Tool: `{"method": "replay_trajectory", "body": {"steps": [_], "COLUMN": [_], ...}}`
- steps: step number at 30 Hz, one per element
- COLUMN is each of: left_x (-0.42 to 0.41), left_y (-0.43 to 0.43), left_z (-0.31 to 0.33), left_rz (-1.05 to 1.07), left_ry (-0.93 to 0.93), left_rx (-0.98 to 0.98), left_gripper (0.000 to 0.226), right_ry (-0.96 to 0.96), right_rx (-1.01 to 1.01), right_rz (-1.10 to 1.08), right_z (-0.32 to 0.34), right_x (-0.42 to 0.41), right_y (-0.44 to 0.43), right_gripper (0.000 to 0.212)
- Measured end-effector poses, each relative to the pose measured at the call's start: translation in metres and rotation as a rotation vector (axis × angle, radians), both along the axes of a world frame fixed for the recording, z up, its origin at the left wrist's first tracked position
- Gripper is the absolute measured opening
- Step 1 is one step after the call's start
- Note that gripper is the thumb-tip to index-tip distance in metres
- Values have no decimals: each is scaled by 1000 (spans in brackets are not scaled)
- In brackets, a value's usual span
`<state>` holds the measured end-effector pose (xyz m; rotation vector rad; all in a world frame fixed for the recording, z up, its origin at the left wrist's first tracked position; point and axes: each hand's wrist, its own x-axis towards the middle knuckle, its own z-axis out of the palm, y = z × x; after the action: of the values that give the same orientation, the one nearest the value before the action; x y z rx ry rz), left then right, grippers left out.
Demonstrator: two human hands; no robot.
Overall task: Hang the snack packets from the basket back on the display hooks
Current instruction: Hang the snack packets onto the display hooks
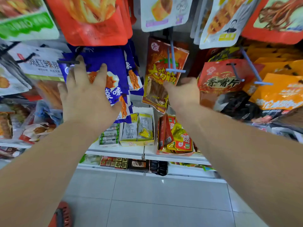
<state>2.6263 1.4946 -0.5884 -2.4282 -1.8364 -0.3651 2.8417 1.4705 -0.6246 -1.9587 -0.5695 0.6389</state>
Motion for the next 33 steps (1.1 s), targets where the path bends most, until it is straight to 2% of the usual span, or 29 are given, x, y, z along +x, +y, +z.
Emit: {"method": "replay_trajectory", "body": {"steps": [5,8,11,13,16,24,28,33], "left_x": [-18,-44,-74,-95,-135,-308,-404,-491], "left_y": [-42,-95,-147,-175,-203,-217,-214,-206], "left_z": [24,37,46,55,58,47,37,29], "left_rz": [50,133,214,263,293,262,233,307], "left_ry": [27,50,73,64,83,94,173,215], "left_rx": [-129,-303,-449,-514,-591,-767,-851,-928], "left_gripper": [99,98,96,98,98,92,85,86], "right_ry": [7,80,31,-3,10,-141,-92,-7], "right_rx": [-173,-301,-396,-423,-446,-607,-724,-753], "right_rz": [310,483,614,678,757,913,912,923], "right_z": [7,21,40,56,71,69,51,35], "right_x": [-18,-39,-68,-91,-135,-293,-376,-453], "right_y": [-71,-113,-146,-159,-172,-190,-199,-192], "right_gripper": [60,55,64,60,53,61,60,62]}}
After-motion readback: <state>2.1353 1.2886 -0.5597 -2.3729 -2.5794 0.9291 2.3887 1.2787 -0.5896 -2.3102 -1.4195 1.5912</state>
